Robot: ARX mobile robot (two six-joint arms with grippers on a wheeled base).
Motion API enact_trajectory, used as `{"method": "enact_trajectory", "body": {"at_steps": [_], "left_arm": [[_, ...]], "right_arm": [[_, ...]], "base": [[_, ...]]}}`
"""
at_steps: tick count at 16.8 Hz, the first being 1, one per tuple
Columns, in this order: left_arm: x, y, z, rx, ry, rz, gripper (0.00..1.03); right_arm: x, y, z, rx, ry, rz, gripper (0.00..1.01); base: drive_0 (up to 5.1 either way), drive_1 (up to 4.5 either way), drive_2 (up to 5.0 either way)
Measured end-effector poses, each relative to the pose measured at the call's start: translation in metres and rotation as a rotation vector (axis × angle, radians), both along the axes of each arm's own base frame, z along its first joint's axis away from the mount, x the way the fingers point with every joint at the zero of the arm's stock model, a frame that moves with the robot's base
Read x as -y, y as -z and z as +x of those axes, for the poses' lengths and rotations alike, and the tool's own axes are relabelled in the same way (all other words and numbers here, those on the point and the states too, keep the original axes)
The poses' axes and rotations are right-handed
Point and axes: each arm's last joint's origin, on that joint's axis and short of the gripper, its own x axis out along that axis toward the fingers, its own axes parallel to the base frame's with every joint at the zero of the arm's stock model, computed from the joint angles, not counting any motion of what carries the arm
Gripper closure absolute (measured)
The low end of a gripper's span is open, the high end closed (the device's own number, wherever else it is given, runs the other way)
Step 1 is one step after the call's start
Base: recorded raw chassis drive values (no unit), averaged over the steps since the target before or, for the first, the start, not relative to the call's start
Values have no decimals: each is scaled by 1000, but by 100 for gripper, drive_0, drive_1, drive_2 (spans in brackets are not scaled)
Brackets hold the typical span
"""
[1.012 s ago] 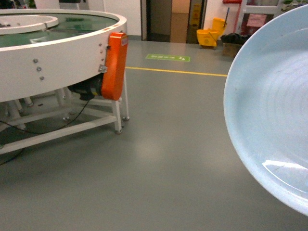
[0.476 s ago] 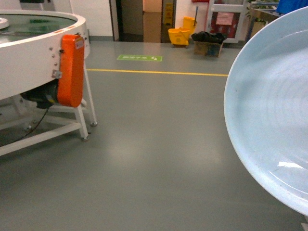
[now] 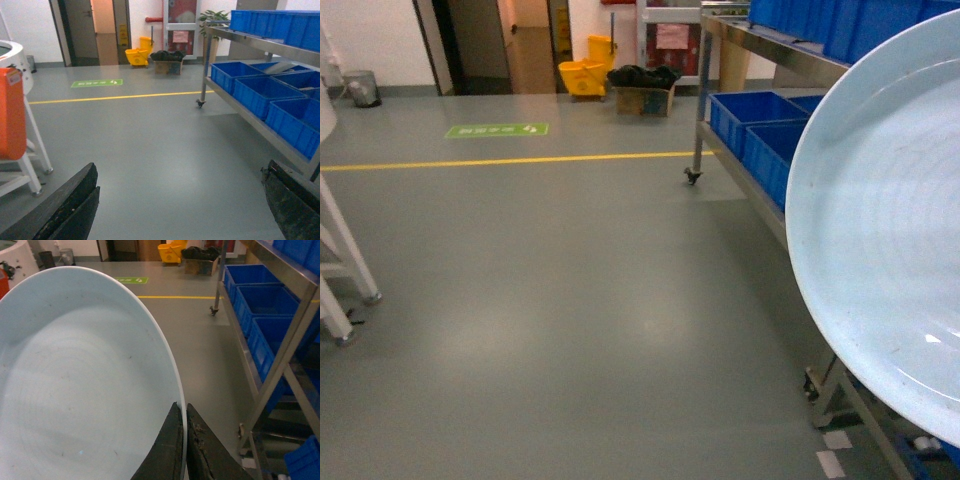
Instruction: Place blue tray on left shelf second layer neatly
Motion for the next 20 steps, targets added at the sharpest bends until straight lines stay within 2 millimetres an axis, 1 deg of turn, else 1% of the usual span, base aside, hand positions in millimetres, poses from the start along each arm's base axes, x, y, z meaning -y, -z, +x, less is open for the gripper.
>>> {"method": "enact_trajectory", "body": {"at_steps": [4, 5, 20], "left_arm": [[0, 0, 0, 1, 1, 0, 5], [0, 0, 0, -1, 1, 0, 5], [0, 0, 0, 0, 0, 0, 5]], "right_arm": [[0, 0, 0, 0, 0, 0, 99], [0, 0, 0, -4, 1, 0, 99], [0, 1, 0, -6, 1, 0, 99]], "base": [[259, -91, -599], [-134, -4, -264], [-157, -157, -157]]}}
